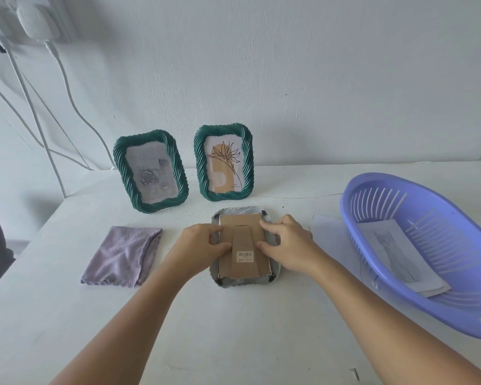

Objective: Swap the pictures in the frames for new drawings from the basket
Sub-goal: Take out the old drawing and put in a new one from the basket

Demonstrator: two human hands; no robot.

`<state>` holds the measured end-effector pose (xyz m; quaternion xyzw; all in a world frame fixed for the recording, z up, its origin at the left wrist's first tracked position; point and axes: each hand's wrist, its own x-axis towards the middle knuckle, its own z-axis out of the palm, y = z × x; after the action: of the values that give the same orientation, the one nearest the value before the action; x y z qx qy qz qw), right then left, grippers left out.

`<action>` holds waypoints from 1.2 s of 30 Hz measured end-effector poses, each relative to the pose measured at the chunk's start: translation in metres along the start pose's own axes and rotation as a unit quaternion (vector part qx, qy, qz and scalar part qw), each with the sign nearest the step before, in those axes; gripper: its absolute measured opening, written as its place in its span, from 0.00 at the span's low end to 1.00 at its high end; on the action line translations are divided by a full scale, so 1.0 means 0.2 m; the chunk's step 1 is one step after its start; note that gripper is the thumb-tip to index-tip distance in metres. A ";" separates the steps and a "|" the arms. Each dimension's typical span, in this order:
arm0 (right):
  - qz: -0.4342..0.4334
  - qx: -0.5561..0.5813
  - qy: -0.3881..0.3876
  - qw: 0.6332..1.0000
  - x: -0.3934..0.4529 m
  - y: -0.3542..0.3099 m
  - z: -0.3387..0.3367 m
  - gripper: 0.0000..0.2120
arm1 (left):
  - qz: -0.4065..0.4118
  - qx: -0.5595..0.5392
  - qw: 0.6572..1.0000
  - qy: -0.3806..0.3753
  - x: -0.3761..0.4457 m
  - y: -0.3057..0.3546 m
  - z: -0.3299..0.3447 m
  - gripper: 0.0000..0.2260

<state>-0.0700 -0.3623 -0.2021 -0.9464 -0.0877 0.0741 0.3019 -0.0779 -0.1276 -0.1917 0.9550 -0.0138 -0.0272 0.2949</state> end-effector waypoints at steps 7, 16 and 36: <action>0.014 0.030 0.029 0.999 0.02 0.03 0.02 0.27 | -0.027 -0.033 0.999 0.004 0.02 -0.01 0.02 0.19; 0.015 0.019 0.021 1.000 0.03 0.00 0.00 0.25 | -0.044 -0.012 0.999 -0.016 0.04 0.00 0.01 0.22; 0.065 0.003 0.048 0.997 0.10 0.01 0.02 0.25 | -0.092 -0.101 0.989 0.050 0.08 0.01 0.06 0.21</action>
<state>-0.0514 -0.3565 -0.2082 -0.9517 -0.0114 0.0486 0.3029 -0.0636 -0.1376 -0.2012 0.9179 0.0916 -0.0075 0.3860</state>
